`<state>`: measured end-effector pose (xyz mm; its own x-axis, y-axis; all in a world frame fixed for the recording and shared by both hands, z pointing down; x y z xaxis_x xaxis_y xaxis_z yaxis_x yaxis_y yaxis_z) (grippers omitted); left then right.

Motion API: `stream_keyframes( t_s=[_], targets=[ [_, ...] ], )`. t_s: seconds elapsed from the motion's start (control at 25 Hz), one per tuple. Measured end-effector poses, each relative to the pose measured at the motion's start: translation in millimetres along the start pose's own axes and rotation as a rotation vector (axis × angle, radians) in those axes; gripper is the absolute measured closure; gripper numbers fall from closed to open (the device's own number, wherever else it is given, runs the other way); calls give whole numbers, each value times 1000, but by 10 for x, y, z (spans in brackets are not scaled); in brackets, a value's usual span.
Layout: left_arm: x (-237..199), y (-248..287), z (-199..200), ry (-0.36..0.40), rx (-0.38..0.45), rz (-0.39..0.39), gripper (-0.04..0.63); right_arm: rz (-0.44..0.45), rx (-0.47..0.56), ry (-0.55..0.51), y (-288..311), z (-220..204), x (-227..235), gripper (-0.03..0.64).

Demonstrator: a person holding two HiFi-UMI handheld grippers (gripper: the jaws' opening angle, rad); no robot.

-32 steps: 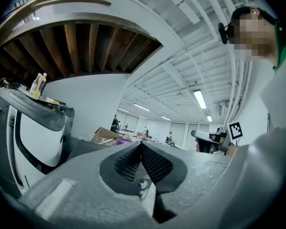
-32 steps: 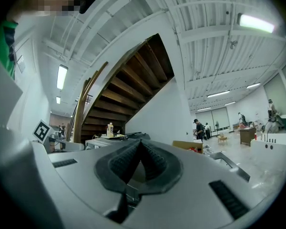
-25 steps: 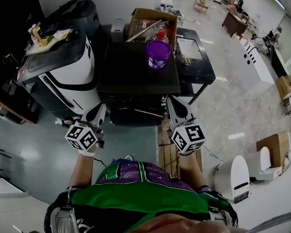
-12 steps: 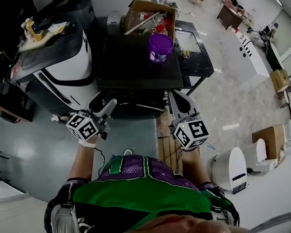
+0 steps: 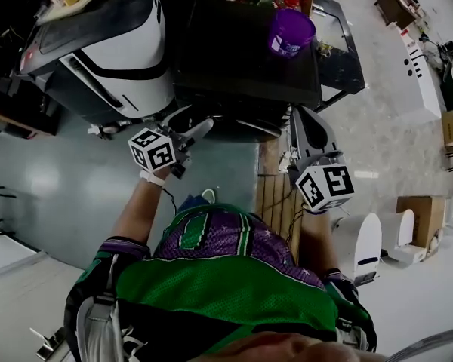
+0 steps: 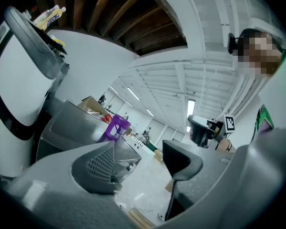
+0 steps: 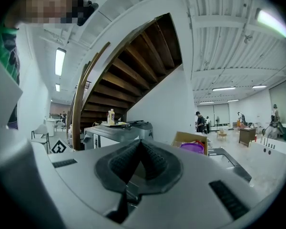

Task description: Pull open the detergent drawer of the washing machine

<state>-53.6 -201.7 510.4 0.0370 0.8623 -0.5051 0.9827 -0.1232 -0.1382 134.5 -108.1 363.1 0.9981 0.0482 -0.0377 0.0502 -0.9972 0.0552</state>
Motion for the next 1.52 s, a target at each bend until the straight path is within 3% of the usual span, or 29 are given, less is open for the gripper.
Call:
stream_keyframes(
  t_s=[0.16,0.52,0.76,1.04,1.2,1.44,1.52],
  targets=[
    [-222,-43,-271,-61,-17,-42,293,-1,-21,-14,170,-76,-68,618],
    [-1031,-82,-790,-187,-91,-16,293,-43,-71,-4,374,-324,-121,618],
    [-1393,47,-1055,-247,-135,-90,293,-41,-92,-8,465,-433,-114,618],
    [-1871,176,-1409,-295,-149,-57,291,-34,-110,-18,604,-592,-65,618],
    [-2118,167,-1580,-362,-52,-32,291,-36,-126,-36,635,-657,-17,618],
    [-2458,63,-1611,-487,236,4,287,-82,-162,-47,638,-822,104,618],
    [-2560,46,-1632,-516,286,11,284,-97,-176,-41,638,-879,113,618]
  ],
)
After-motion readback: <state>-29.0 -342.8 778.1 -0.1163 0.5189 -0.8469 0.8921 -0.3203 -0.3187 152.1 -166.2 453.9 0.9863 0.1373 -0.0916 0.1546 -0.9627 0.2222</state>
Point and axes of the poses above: the fingertips, and each gripper's own axes: y forward along the fingers, x to its right, z out of its top, the point moved 2 cm from there along -y, backward along the fingers, and after that the axes turned 15 degrees about -z, right-handed, at the moved point
